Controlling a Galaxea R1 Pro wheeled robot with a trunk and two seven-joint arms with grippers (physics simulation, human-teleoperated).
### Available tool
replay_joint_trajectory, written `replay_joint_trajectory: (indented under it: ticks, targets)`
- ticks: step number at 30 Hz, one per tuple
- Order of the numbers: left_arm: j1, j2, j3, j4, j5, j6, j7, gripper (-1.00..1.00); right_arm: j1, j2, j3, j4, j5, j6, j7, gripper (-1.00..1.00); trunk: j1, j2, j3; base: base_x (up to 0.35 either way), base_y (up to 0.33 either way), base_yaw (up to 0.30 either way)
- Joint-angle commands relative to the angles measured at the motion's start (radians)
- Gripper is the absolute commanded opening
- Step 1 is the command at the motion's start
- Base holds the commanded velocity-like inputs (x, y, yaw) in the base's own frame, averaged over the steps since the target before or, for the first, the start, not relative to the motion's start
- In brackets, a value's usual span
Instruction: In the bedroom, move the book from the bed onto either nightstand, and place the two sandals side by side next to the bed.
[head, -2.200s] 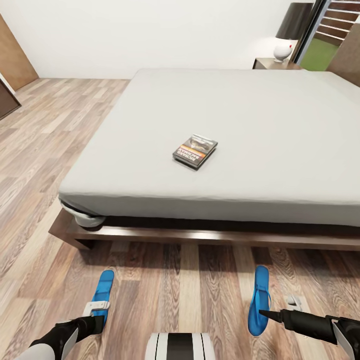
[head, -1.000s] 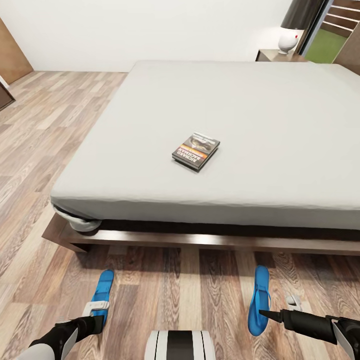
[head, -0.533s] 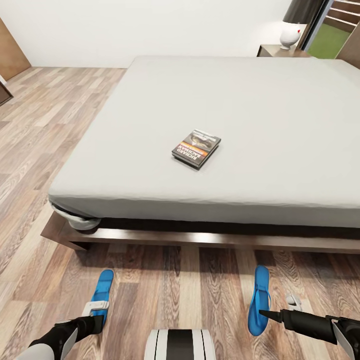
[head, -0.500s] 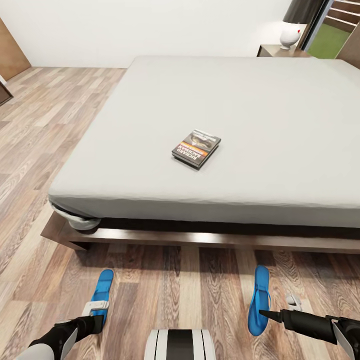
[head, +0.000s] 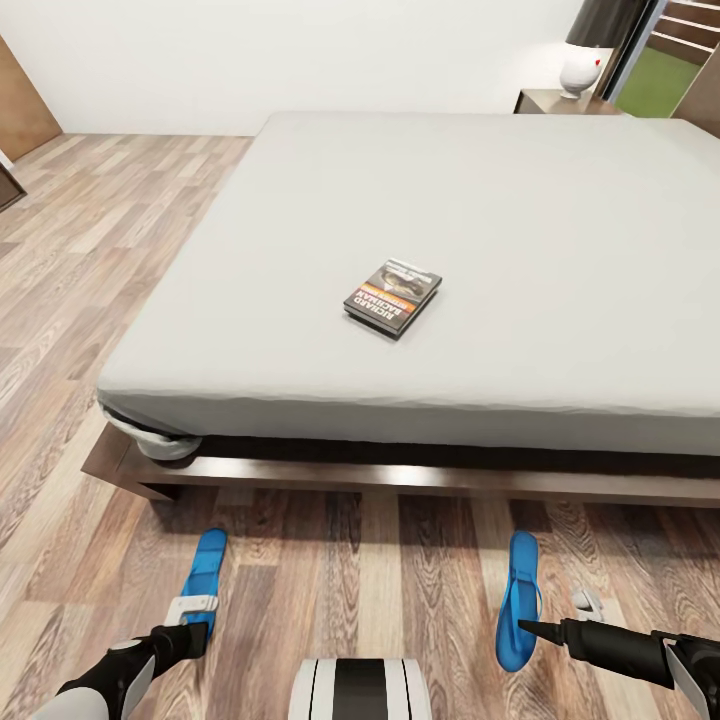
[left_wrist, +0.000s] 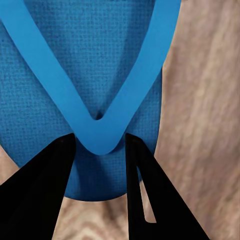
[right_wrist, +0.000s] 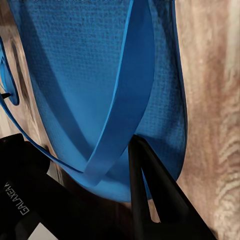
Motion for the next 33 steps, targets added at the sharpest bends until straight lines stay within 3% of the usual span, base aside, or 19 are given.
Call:
replay_joint_trajectory:
  ticks: [1, 4, 9, 33]
  targets:
    - [0.000, 0.000, 0.009, -0.001, -0.006, 0.001, -0.006, -1.00, 0.000, 0.000, -0.006, 0.000, 0.001, 0.014, 0.008, -1.00, 0.000, 0.000, -0.001, 0.000, 0.000, 0.000]
    - [0.000, 0.000, 0.009, -0.001, 0.010, 0.001, -0.006, -1.00, 0.000, 0.000, -0.006, -0.001, 0.001, 0.015, 0.008, -1.00, 0.000, 0.000, -0.001, 0.000, 0.000, 0.000]
    - [0.000, 0.000, 0.008, -0.001, 0.034, 0.001, -0.006, -1.00, 0.000, 0.000, -0.006, 0.000, 0.001, 0.016, 0.009, -1.00, 0.002, -0.001, -0.020, 0.000, 0.000, 0.000]
    - [0.000, 0.000, 0.008, -0.001, 0.035, 0.001, -0.006, -1.00, 0.000, 0.000, -0.006, -0.001, 0.001, 0.016, 0.008, -1.00, 0.003, -0.002, -0.028, 0.000, 0.000, 0.000]
